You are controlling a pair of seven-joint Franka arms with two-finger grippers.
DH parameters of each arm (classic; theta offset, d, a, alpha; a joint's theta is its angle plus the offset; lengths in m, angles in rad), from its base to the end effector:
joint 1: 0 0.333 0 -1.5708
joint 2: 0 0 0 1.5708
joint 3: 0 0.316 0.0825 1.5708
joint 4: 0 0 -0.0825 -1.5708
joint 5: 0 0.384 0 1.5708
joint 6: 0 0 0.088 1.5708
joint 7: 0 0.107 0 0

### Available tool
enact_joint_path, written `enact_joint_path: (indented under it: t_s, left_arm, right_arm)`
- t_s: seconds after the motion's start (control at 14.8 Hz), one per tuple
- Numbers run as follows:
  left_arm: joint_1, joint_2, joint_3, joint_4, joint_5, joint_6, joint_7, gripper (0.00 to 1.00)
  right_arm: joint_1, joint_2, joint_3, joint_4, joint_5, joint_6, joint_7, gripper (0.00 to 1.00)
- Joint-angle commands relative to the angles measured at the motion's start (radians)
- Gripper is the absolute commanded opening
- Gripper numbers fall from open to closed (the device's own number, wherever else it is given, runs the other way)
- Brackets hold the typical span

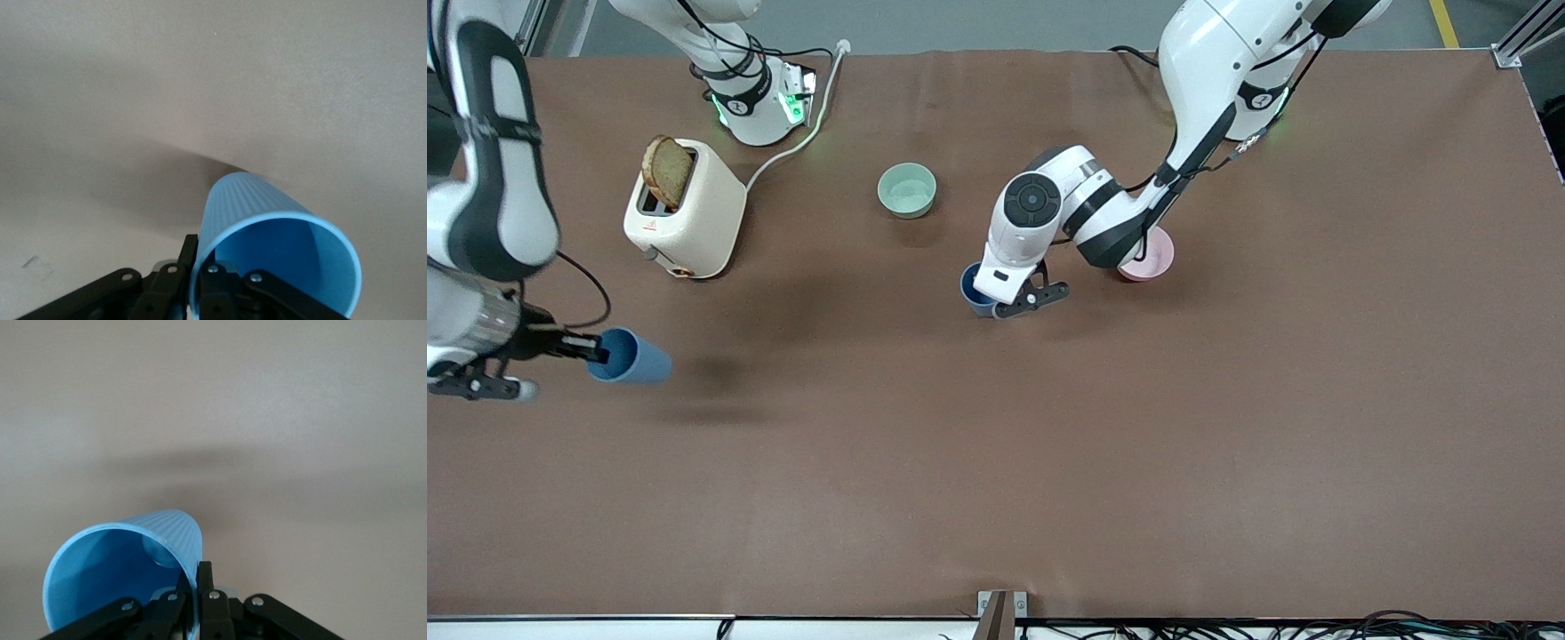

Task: Stack blue cups with both arms
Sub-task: 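Place the cup mid-table with the left gripper while the right gripper lifts another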

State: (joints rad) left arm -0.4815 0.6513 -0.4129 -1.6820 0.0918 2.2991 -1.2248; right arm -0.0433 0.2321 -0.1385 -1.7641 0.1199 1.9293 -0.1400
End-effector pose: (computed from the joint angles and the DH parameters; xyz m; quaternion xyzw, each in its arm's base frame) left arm 0.4519 -0.5089 0.2493 0.9810 0.1726 -0.0714 0.0525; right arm 0.6097 -0.0983 0.4270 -0.9978 0.0424 0.0253 0.0441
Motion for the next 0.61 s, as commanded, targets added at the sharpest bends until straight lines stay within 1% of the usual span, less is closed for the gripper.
enact_joint_path:
  t_s: [0.0,0.07,0.14,0.2,0.27,0.41,0.54]
  left_arm:
    - [0.003,0.005,0.009,0.021,0.017,0.008,-0.009,0.46]
    - [0.007,0.004,0.012,0.033,0.02,0.006,-0.005,0.83]
    - [0.011,-0.007,0.028,0.045,0.047,0.002,-0.004,1.0]
    - [0.015,-0.019,0.038,0.07,0.092,-0.015,-0.005,1.0]
    - [0.026,-0.031,0.043,0.093,0.118,-0.05,-0.004,1.0]
    - [0.081,-0.082,0.052,0.183,0.164,-0.207,0.017,1.0]
    - [0.127,-0.122,0.052,0.284,0.172,-0.373,0.098,1.0]
  right_arm:
    - [0.002,-0.123,0.005,-0.023,-0.022,-0.081,-0.001,0.05]
    - [0.002,-0.157,0.007,-0.02,-0.048,-0.11,-0.001,0.05]
    - [0.002,-0.19,0.007,-0.014,-0.06,-0.14,-0.001,0.05]
    - [0.002,-0.207,0.007,-0.005,-0.06,-0.165,-0.001,0.03]
    - [0.002,-0.209,0.007,0.029,-0.065,-0.19,-0.003,0.02]
    - [0.008,-0.201,0.017,0.116,-0.081,-0.26,-0.001,0.01]
    - [0.04,-0.2,0.017,0.135,-0.085,-0.263,0.003,0.01]
